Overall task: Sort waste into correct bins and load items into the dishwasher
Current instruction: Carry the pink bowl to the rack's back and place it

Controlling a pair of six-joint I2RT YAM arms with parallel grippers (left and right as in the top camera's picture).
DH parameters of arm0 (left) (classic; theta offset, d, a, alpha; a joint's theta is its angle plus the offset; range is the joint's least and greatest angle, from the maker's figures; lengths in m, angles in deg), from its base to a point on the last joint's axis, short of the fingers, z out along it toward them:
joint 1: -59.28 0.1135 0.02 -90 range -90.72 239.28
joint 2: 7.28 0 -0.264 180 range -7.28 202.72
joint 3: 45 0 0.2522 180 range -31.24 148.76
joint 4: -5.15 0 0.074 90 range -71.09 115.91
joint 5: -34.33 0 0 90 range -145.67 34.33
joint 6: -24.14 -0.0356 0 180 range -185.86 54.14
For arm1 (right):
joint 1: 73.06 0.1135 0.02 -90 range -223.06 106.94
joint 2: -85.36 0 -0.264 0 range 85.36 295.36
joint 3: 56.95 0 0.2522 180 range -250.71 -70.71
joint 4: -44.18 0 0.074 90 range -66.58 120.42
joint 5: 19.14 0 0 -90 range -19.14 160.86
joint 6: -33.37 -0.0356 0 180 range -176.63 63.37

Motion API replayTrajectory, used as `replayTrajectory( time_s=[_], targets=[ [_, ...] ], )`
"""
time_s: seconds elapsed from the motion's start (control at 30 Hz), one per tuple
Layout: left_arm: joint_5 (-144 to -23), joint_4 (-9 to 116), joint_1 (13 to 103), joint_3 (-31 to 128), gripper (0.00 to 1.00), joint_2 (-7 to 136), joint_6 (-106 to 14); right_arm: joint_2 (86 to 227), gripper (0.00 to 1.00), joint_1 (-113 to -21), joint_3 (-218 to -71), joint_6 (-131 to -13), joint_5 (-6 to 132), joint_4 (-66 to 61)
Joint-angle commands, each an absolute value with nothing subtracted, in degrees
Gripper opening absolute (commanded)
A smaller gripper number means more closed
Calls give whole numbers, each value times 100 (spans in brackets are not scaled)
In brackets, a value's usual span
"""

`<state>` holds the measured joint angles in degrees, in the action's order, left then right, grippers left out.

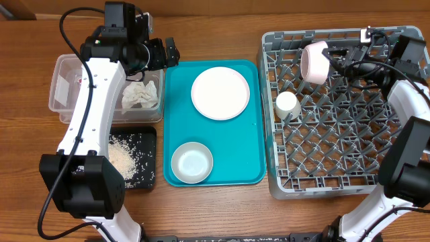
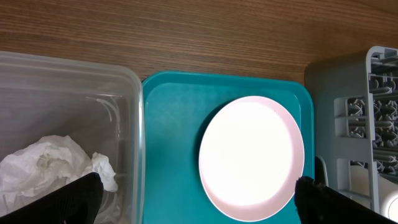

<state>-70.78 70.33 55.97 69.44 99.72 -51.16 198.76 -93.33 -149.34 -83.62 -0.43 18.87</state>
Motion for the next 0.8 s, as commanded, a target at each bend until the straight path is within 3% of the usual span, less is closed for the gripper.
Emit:
replayTrajectory(
  time_s=[0.0, 0.17, 0.23, 0.37, 0.6, 0.77],
  targets=[
    [-7026, 7029, 5636, 7049, 100, 9835, -5083, 19981, 6, -9521, -14877, -8325, 781, 1779],
    [-7026, 7031, 5636, 7049, 100, 9835, -5083, 19981, 25, -9796, -14877, -8322, 781, 1576],
    [-7026, 7029, 5636, 7049, 100, 9835, -5083, 19981, 51, -9908, -14877, -8322, 781, 1508],
    [-7026, 7029, 5636, 7049, 100, 9835, -5083, 19977, 71, -10148, -14884, -8322, 784, 1537],
    [-7026, 7031, 5636, 7049, 100, 9835, -5083, 19664, 75, -10583, -14993, -8211, 814, 1530],
    [-7026, 7029, 5636, 7049, 100, 9835, -5083, 18914, 77, -10572, -15074, -7673, 2102, 831]
  ],
)
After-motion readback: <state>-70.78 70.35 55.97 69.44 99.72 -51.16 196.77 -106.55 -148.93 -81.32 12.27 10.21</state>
